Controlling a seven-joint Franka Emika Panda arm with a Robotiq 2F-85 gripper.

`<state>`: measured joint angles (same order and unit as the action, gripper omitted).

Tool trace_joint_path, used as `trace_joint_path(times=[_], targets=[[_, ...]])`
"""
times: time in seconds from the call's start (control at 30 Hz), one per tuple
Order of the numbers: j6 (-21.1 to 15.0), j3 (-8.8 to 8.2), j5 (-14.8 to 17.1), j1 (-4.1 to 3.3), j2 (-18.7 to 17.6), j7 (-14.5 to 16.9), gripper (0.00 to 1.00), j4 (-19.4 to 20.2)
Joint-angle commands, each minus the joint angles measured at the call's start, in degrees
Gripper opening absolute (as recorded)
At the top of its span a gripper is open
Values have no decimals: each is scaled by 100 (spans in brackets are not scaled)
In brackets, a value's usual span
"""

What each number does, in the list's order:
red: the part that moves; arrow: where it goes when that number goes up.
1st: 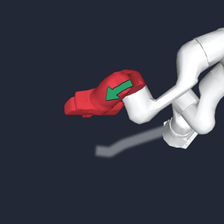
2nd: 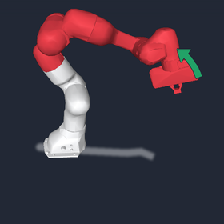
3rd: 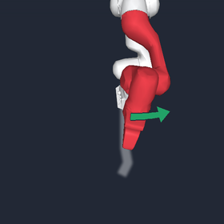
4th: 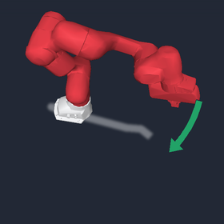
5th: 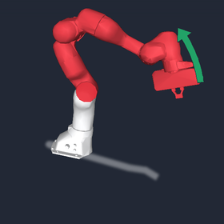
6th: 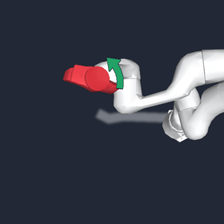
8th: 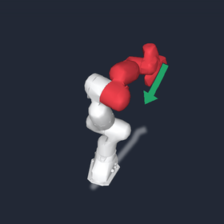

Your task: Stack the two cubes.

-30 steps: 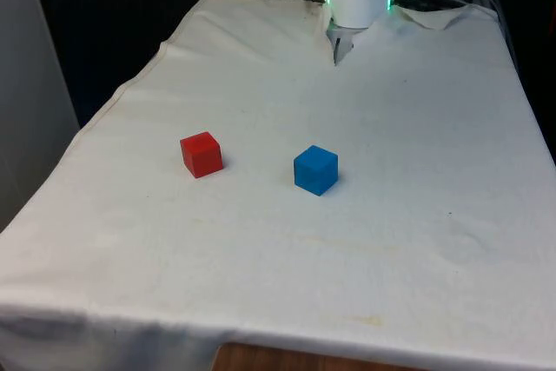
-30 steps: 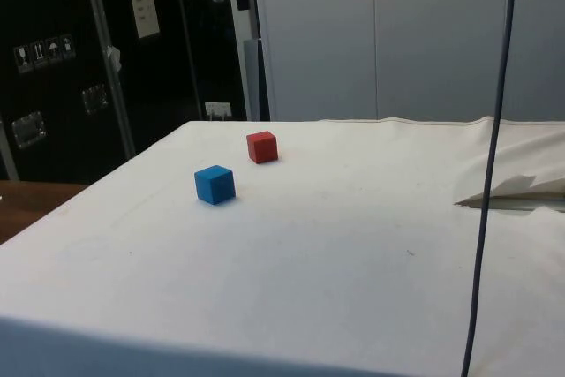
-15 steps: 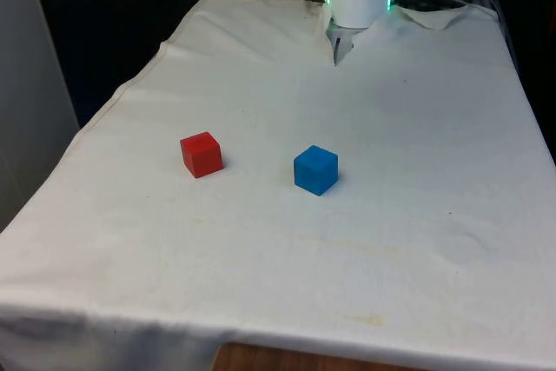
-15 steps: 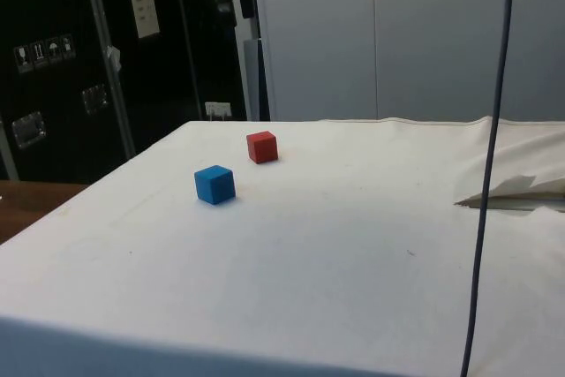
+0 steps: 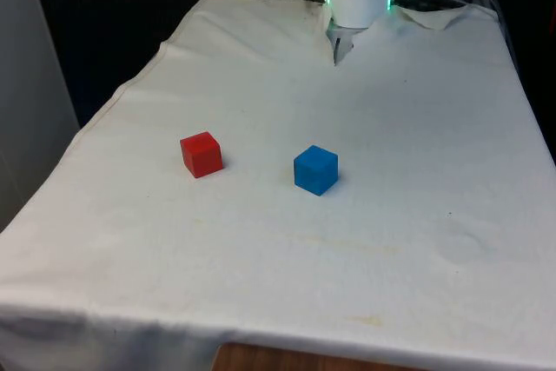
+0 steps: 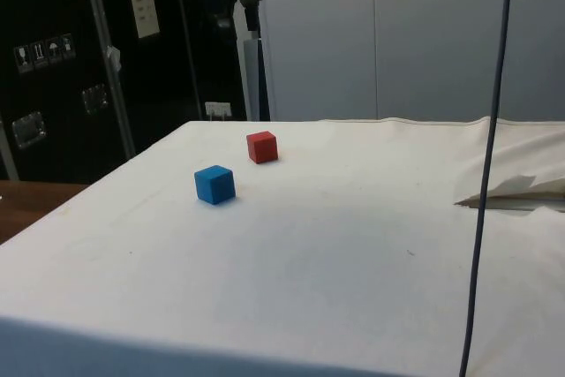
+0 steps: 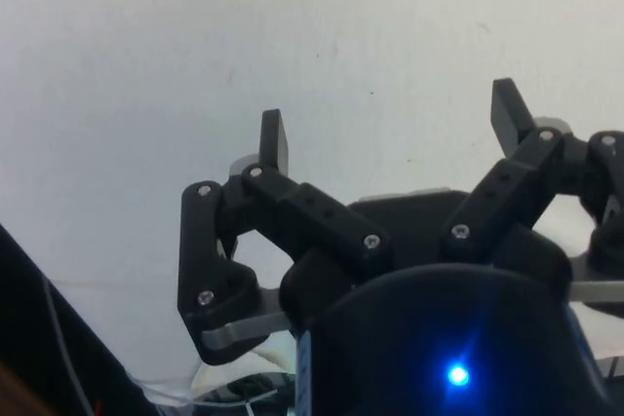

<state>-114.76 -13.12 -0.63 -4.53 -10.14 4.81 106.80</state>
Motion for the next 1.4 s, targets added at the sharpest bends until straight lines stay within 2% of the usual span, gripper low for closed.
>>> trace_joint_path(times=[0.0,0.17,0.2,0.47,0.73,0.77,0.8,1.03,1.07,1.23,1.33,1.37], targets=[[-86,-17,-29,-6,-17,-103,100,29],[-149,-40,29,17,-63,-155,100,40],[-97,-40,11,0,-80,-160,100,17],[-103,-57,11,0,-80,-160,100,52],[-384,-69,57,0,-223,-498,100,160],[-315,-63,29,0,-206,-447,100,138],[-430,-69,63,0,-258,-573,100,172],[-630,-69,92,6,-401,-831,100,206],[-550,-63,52,0,-395,-802,100,183],[-791,-63,92,6,-493,-1054,100,241],[-859,-63,86,0,-533,-1169,100,252],[-785,-63,52,0,-527,-1146,100,235]])
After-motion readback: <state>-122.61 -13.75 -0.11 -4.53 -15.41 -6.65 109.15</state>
